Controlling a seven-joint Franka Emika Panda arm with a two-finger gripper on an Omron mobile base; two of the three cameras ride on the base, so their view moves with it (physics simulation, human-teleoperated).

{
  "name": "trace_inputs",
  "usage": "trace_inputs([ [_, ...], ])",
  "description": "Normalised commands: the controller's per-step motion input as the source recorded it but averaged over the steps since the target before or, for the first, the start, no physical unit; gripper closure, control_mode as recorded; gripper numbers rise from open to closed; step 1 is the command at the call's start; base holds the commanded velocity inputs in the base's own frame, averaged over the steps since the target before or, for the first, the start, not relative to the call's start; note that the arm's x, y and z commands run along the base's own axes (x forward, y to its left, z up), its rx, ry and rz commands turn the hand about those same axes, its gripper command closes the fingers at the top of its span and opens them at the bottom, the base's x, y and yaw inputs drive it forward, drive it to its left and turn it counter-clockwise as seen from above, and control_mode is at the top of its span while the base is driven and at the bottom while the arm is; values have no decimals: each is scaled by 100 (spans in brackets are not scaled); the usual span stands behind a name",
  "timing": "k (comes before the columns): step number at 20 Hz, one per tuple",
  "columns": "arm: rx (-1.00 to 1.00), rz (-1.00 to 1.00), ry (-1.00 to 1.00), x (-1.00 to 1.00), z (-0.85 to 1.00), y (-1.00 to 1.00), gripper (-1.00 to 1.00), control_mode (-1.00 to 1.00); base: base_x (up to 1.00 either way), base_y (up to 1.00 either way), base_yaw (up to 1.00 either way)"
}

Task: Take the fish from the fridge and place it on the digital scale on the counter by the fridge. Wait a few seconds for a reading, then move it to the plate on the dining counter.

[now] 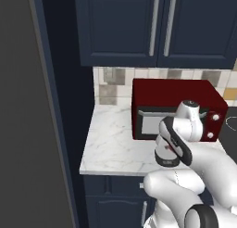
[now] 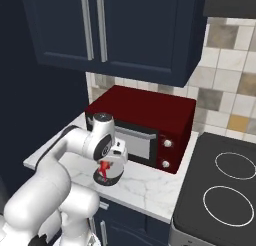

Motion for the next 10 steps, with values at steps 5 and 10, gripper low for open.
trace_inputs([
  [5, 0, 0, 7, 15, -24, -1, 100, -100, 0, 0, 0],
  [10, 0, 0, 7, 25, -26, 0, 100, -100, 0, 0, 0],
])
